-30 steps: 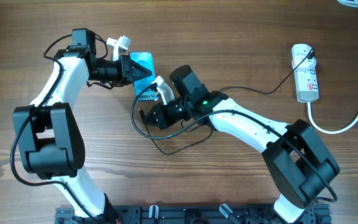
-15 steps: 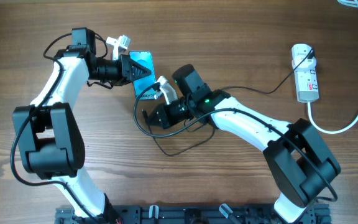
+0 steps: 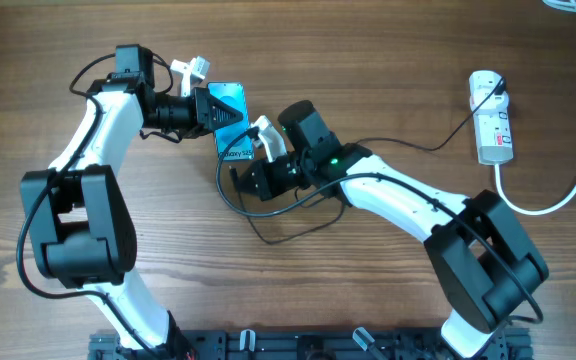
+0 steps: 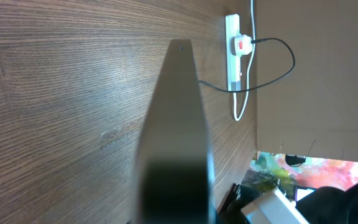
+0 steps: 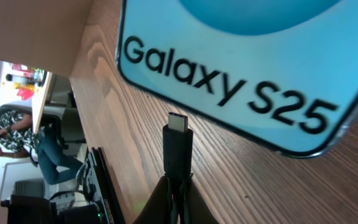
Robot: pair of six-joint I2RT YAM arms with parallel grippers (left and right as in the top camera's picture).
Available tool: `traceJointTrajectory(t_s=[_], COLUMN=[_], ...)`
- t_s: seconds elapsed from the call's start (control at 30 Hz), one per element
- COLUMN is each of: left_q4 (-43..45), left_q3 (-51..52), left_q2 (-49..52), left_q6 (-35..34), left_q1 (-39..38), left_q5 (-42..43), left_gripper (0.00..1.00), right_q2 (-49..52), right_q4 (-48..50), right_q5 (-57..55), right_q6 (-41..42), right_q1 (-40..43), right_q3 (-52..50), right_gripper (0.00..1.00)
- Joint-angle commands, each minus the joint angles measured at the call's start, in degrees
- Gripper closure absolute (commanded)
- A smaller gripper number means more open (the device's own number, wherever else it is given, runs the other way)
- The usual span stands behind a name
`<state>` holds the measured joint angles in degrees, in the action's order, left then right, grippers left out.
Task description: Plug charger to phone and switch on socket
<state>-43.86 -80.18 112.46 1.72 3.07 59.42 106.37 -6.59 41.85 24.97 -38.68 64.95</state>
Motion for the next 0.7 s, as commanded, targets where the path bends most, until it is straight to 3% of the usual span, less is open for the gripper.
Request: traceJointTrajectory(t_s=[0.0, 0.13, 0.67], left_q4=[0.11, -0.09, 0.37], left_q3=[-0.37, -0.37, -0.37], left_q2=[0.37, 0.37, 0.37], left_q6=[-1.14, -1.14, -1.07], left_q1=[0.48, 0.42, 0.44], left_q5=[1.66, 5.11, 5.05], left_gripper=[0.96, 0.96, 0.96], right_q2=[-1.36, -2.01, -2.01], right_q4=[-0.02, -0.22, 0.15], right_q5=[2.36, 2.34, 6.64], right_q6=[0.5, 0.5, -0.9], right_q1=[1.62, 1.9, 2.95], right_q3=[-0.31, -0.31, -0.31], right_gripper=[0.96, 0.96, 0.96])
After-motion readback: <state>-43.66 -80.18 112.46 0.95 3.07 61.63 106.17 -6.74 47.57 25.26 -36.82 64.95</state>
